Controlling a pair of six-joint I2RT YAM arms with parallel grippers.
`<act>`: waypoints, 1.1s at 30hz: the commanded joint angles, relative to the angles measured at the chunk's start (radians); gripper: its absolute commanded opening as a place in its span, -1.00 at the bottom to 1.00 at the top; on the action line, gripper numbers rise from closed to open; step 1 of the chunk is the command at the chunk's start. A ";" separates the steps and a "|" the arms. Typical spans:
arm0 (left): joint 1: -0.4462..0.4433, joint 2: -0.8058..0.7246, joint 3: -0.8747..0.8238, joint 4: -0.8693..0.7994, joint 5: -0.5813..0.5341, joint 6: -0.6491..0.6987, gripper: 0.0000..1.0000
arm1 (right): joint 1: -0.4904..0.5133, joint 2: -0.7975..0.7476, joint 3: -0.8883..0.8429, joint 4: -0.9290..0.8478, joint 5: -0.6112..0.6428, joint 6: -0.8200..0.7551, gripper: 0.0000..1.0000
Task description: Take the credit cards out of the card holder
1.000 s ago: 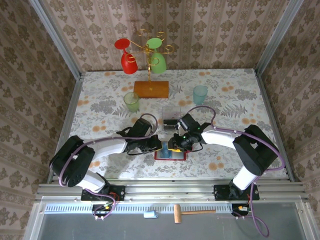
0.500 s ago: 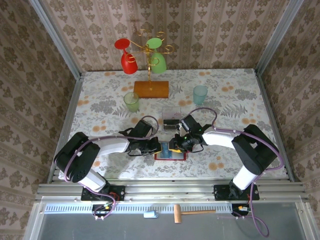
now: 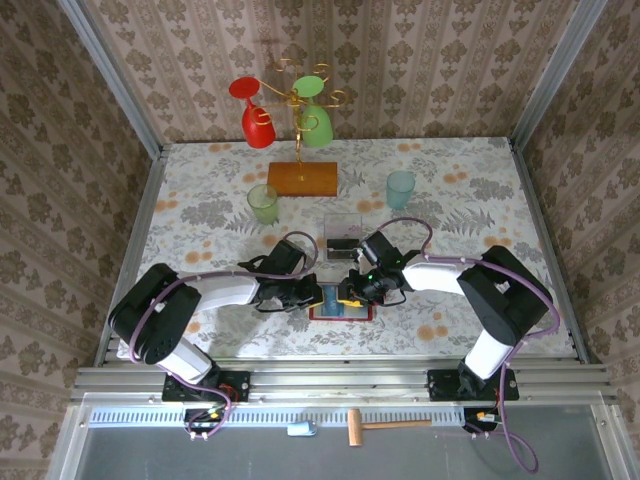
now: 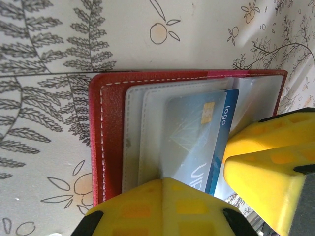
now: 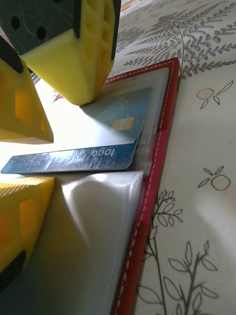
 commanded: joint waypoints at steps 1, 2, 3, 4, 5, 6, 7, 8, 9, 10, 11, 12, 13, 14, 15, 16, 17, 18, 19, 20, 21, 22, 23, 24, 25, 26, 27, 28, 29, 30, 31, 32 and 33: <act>-0.004 0.027 -0.001 -0.057 -0.015 0.023 -1.00 | -0.005 0.033 -0.003 0.008 -0.016 0.005 -0.54; -0.004 0.028 -0.003 -0.056 -0.015 0.023 -1.00 | -0.005 0.037 -0.006 0.020 -0.022 0.009 -0.56; -0.003 0.027 -0.003 -0.056 -0.015 0.023 -1.00 | -0.005 0.038 -0.006 0.030 -0.030 0.015 -0.57; -0.004 0.028 -0.003 -0.056 -0.015 0.023 -1.00 | -0.005 0.038 -0.008 0.037 -0.034 0.017 -0.59; -0.004 0.027 -0.001 -0.057 -0.016 0.023 -1.00 | -0.005 0.035 -0.006 0.041 -0.036 0.020 -0.61; -0.004 0.027 0.000 -0.058 -0.014 0.023 -1.00 | -0.005 0.034 -0.008 0.044 -0.036 0.023 -0.63; -0.003 0.028 -0.001 -0.059 -0.015 0.024 -1.00 | -0.006 0.029 -0.009 0.045 -0.036 0.024 -0.66; -0.004 0.029 0.001 -0.062 -0.015 0.025 -1.00 | -0.005 0.023 -0.012 0.046 -0.036 0.024 -0.69; -0.003 0.028 0.002 -0.066 -0.017 0.026 -1.00 | -0.006 0.017 -0.015 0.045 -0.035 0.025 -0.71; -0.004 0.027 0.004 -0.068 -0.018 0.027 -1.00 | -0.006 0.011 -0.016 0.042 -0.033 0.025 -0.74; -0.004 0.028 0.003 -0.070 -0.018 0.028 -1.00 | -0.008 0.006 -0.017 0.038 -0.030 0.023 -0.75; -0.004 0.027 0.004 -0.072 -0.018 0.028 -1.00 | -0.009 0.000 -0.019 0.033 -0.027 0.021 -0.77; -0.003 0.026 0.004 -0.073 -0.019 0.028 -1.00 | -0.011 -0.006 -0.021 0.025 -0.023 0.019 -0.77; -0.004 0.024 0.003 -0.075 -0.021 0.026 -1.00 | -0.012 -0.014 -0.022 0.019 -0.019 0.016 -0.79; -0.004 0.023 0.004 -0.075 -0.022 0.026 -1.00 | -0.014 -0.021 -0.023 0.012 -0.015 0.011 -0.79; -0.003 0.021 0.002 -0.076 -0.025 0.025 -1.00 | -0.017 -0.028 -0.024 0.002 -0.010 0.006 -0.80; -0.003 0.019 0.000 -0.076 -0.025 0.024 -1.00 | -0.020 -0.036 -0.023 -0.012 -0.007 -0.001 -0.81; -0.002 0.017 0.000 -0.078 -0.026 0.024 -1.00 | -0.023 -0.041 -0.023 -0.020 -0.005 -0.005 -0.82; -0.002 0.015 0.001 -0.079 -0.025 0.024 -1.00 | -0.028 -0.048 -0.023 -0.031 -0.001 -0.011 -0.83; -0.002 0.014 0.001 -0.082 -0.027 0.025 -1.00 | -0.033 -0.054 -0.025 -0.038 0.000 -0.016 -0.83; -0.002 0.011 -0.001 -0.082 -0.027 0.025 -1.00 | -0.036 -0.060 -0.026 -0.043 0.000 -0.020 -0.84; -0.002 0.009 -0.001 -0.082 -0.027 0.025 -1.00 | -0.041 -0.065 -0.029 -0.049 0.000 -0.025 -0.84; -0.002 0.009 -0.003 -0.082 -0.029 0.025 -1.00 | -0.044 -0.071 -0.032 -0.057 0.000 -0.030 -0.84; 0.000 0.008 -0.003 -0.084 -0.028 0.025 -1.00 | -0.047 -0.077 -0.034 -0.064 0.000 -0.033 -0.84; 0.000 0.009 -0.002 -0.084 -0.027 0.024 -1.00 | -0.050 -0.084 -0.036 -0.074 0.001 -0.039 -0.84; 0.000 0.008 -0.003 -0.084 -0.027 0.024 -1.00 | -0.055 -0.093 -0.040 -0.084 0.004 -0.042 -0.84; 0.000 0.006 -0.003 -0.083 -0.027 0.024 -1.00 | -0.058 -0.100 -0.042 -0.091 0.004 -0.048 -0.84; -0.001 0.004 -0.003 -0.084 -0.027 0.021 -1.00 | -0.063 -0.109 -0.046 -0.099 0.006 -0.052 -0.84; -0.001 0.001 -0.002 -0.084 -0.027 0.021 -1.00 | -0.069 -0.117 -0.051 -0.108 0.007 -0.056 -0.85; -0.001 0.000 -0.003 -0.084 -0.027 0.022 -1.00 | -0.073 -0.126 -0.052 -0.115 0.006 -0.060 -0.84; 0.000 -0.002 -0.003 -0.084 -0.027 0.021 -1.00 | -0.077 -0.135 -0.054 -0.124 0.006 -0.066 -0.84; -0.001 -0.003 -0.003 -0.084 -0.028 0.020 -1.00 | -0.081 -0.144 -0.056 -0.135 0.006 -0.073 -0.85; 0.000 -0.004 -0.003 -0.084 -0.028 0.019 -1.00 | -0.085 -0.151 -0.056 -0.145 0.007 -0.080 -0.85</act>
